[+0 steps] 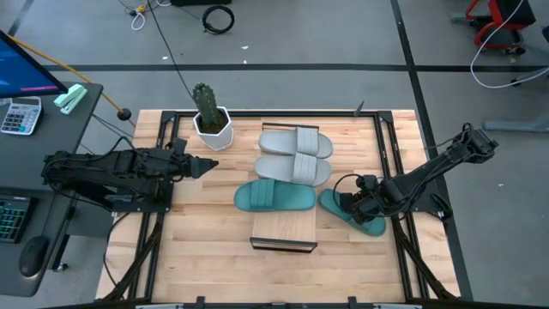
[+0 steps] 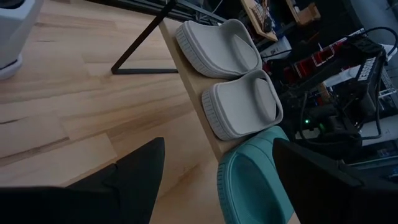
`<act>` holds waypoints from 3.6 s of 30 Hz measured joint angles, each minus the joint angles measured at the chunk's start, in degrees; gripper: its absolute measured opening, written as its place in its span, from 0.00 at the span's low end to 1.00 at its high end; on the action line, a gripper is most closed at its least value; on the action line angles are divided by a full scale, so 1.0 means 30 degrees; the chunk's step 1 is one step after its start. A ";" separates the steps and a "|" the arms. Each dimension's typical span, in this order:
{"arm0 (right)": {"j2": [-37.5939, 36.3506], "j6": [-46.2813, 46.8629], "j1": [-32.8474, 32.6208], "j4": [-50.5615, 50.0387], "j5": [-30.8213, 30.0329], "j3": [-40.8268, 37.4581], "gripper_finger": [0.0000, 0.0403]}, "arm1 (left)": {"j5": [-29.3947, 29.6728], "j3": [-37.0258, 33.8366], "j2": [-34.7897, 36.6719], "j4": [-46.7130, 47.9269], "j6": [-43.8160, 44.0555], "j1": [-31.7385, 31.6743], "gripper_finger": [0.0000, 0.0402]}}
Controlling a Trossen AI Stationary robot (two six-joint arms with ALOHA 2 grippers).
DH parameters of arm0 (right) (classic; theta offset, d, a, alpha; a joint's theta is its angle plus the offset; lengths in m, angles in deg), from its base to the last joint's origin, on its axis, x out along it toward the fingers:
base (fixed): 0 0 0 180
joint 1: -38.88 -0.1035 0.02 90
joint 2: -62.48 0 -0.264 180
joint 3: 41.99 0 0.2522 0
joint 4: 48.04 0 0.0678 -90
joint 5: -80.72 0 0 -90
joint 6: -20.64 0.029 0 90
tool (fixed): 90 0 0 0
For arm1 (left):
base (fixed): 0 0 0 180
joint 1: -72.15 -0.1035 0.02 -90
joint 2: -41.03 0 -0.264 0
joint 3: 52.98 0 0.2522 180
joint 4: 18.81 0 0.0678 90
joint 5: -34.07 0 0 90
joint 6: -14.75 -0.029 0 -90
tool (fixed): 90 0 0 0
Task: Pick and place slides into the shelf
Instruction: Put the green slipper onto the shelf
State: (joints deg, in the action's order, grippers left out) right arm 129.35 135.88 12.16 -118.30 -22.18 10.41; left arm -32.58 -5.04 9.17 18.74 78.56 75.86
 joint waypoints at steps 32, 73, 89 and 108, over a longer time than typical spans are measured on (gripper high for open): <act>0.1981 -0.8507 0.4233 -0.0708 0.5396 -0.0641 0.42 | 0.0058 0.0000 0.0001 0.0015 -0.0204 0.0000 0.75; -0.2818 0.1239 -0.3627 -0.6260 0.5287 0.2178 0.33 | 0.0811 -0.0006 -0.0005 0.0058 -0.0552 -0.0022 0.75; 0.1621 0.5185 -0.5586 -0.4180 0.5675 0.2178 0.58 | 0.0845 -0.0007 -0.0001 0.0044 -0.0501 -0.0020 0.75; 0.5712 0.5209 -0.3728 -0.0403 0.2152 0.1856 0.56 | 0.0824 -0.0007 0.0001 -0.1084 -0.0325 -0.0022 0.75</act>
State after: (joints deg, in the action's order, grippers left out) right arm 146.49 151.51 0.98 -119.50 -15.73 15.97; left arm -30.11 -5.06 9.17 15.49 77.58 75.79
